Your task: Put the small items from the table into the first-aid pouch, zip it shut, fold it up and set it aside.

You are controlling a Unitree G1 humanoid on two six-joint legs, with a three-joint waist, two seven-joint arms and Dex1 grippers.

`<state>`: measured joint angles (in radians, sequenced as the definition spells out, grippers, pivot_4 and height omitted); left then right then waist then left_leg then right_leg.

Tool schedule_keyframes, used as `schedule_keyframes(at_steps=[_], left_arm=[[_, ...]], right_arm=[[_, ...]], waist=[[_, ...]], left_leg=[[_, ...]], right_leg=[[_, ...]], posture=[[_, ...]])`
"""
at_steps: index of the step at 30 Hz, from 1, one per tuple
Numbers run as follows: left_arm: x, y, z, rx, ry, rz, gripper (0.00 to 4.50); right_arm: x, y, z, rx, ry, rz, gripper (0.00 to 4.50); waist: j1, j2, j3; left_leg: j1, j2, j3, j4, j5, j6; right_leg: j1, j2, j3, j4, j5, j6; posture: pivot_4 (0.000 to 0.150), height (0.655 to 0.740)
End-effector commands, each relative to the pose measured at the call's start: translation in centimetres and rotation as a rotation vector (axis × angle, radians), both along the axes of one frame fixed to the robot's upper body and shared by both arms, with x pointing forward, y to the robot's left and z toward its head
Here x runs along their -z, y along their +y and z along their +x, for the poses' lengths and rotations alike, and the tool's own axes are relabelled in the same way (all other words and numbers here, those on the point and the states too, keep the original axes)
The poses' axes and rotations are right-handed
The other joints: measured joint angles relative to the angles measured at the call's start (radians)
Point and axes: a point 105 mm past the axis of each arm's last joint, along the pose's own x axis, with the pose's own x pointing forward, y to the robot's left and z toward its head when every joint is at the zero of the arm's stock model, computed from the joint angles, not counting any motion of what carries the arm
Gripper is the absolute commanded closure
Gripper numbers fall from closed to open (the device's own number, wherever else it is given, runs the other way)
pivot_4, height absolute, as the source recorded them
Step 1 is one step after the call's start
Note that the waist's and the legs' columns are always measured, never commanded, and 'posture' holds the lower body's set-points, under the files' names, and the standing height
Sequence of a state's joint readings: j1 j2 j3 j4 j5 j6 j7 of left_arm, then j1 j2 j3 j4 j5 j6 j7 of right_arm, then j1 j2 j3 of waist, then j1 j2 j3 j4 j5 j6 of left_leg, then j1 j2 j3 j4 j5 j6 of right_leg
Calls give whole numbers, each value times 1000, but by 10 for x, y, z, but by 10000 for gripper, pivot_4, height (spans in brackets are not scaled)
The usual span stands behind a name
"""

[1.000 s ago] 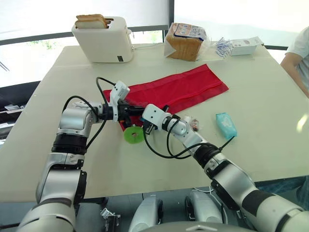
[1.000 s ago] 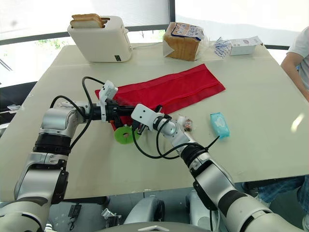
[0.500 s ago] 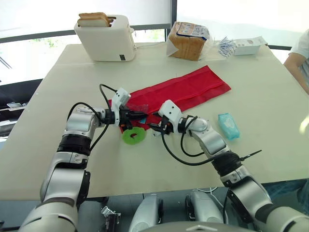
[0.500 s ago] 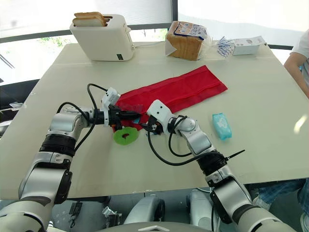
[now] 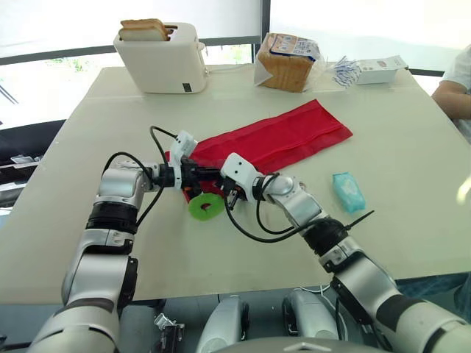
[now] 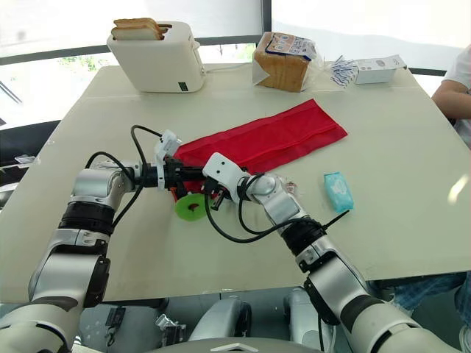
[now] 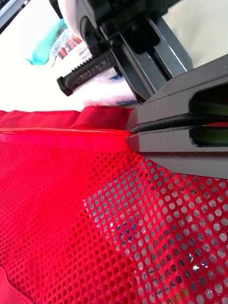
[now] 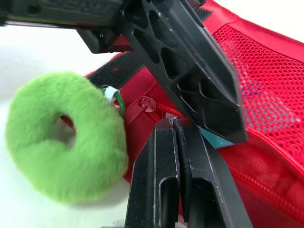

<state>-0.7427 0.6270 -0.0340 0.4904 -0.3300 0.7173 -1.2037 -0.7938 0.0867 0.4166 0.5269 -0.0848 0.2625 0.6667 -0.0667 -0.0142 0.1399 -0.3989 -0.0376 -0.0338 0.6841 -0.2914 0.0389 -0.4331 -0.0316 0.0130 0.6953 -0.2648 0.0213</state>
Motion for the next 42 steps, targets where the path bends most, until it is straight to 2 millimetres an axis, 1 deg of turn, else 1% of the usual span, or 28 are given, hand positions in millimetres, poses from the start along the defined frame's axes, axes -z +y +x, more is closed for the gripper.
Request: schedule_keyframes(at_steps=[1,5,10,13,18,20,24,29,33,37,39,40,42], left_arm=[[-18,-6,0,16,-49,-44,45000],[-19,-7,-1,14,-47,-50,45000],[-19,-7,-4,16,-42,-50,45000],[-19,-8,-5,15,-40,-54,45000],[-18,-8,-7,15,-34,-56,45000],[-18,-8,-8,14,-29,-55,45000],[-15,-6,-9,13,-20,-51,45000],[-10,-6,-11,17,-14,-33,45000],[-5,-5,-9,20,-36,-5,45000],[1,-2,-6,20,-65,40,45000],[3,-2,-4,16,-76,49,45000],[4,-2,-3,12,-82,53,45000],[6,-1,-1,10,-95,67,45000]], right_arm=[[-2,15,-8,-47,-19,5,44044],[1,18,-13,-75,-3,1,44044],[7,13,-7,-49,-6,-26,44044],[14,8,2,4,-33,-60,44044],[17,2,18,105,-88,-82,44044],[15,-1,25,149,-122,-89,44044],[13,-6,31,180,-158,-94,44044],[5,-12,41,239,-188,-71,44044],[-1,-14,40,233,-180,-43,44044],[-11,-16,28,182,-68,59,44044],[-16,-23,23,166,-37,88,38929],[-19,-27,20,160,-25,102,38043],[-21,-34,7,109,13,109,29075]], waist=[[-1,0,0],[-2,0,0],[-2,0,0],[-2,0,0],[-2,0,0],[-1,0,0],[1,0,0],[2,0,0],[3,0,0],[6,0,0],[7,0,0],[8,0,0],[12,0,0]], left_leg=[[0,0,0,0,0,0],[0,0,0,0,0,0],[0,0,0,0,0,0],[0,0,0,0,0,0],[1,0,0,0,0,0],[1,0,0,0,0,0],[2,0,0,0,0,0],[2,0,0,0,0,0],[2,0,0,0,0,0],[2,0,-1,0,0,0],[1,0,-1,0,0,0],[1,0,-1,0,0,0],[1,0,-1,0,0,0]], right_leg=[[0,0,0,0,0,0],[0,0,0,0,0,0],[0,0,0,0,0,0],[0,0,0,0,0,0],[0,0,0,0,0,0],[0,0,0,0,0,0],[1,0,0,0,0,0],[2,0,0,0,0,0],[2,0,0,0,0,0],[2,0,0,0,0,0],[2,0,0,0,0,0],[2,0,0,0,0,0],[2,0,0,-1,0,0]], posture=[[1500,7400],[1500,7400],[1500,7400],[1500,7400],[1500,7400],[1500,7400],[1500,7400],[1500,7400],[1500,7400],[1500,7400],[1500,7400],[1500,7400],[1500,7400]])
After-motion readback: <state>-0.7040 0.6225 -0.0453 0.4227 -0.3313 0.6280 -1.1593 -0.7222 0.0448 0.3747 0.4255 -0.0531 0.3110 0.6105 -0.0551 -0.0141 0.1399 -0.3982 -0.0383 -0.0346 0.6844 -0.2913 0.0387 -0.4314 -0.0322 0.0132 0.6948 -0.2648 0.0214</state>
